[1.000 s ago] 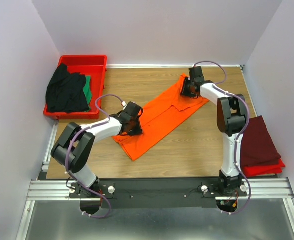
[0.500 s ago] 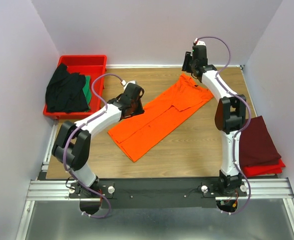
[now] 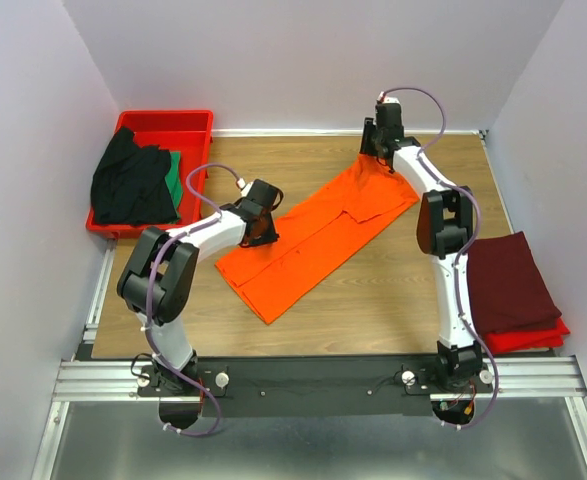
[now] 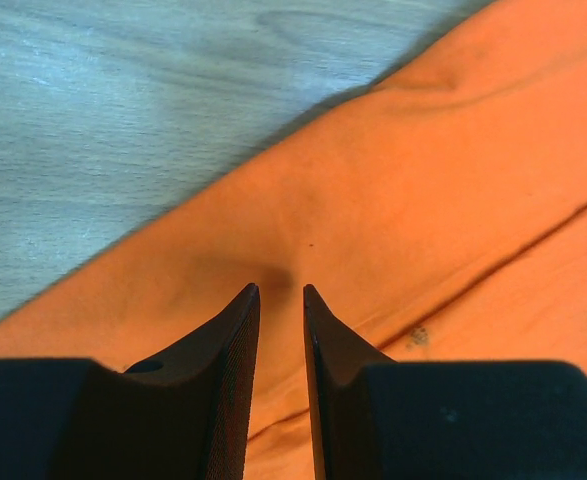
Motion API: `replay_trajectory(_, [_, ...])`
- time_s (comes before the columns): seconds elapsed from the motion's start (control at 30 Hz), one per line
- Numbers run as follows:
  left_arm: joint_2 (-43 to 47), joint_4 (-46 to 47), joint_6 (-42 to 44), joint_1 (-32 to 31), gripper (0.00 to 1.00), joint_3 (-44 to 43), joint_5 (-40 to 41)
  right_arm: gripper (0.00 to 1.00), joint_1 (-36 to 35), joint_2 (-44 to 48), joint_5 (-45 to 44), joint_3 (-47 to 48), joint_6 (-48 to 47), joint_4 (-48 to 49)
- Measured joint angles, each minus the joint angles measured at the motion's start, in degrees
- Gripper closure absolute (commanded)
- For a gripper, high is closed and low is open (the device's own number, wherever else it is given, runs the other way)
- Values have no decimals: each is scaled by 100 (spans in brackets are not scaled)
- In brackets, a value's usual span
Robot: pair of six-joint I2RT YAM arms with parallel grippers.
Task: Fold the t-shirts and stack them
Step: Fold the tshirt
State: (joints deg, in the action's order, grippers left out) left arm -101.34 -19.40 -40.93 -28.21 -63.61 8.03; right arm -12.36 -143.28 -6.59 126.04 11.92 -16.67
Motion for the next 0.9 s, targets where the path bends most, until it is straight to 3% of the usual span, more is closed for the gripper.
replay_trajectory(0.47, [-61,221,-35,184,68,269,2,62,17,-238,0,140,122,4])
replay_trajectory(0.9, [-15,378,-85,203,68,372,-15,96,321,-269,417,297,732,7])
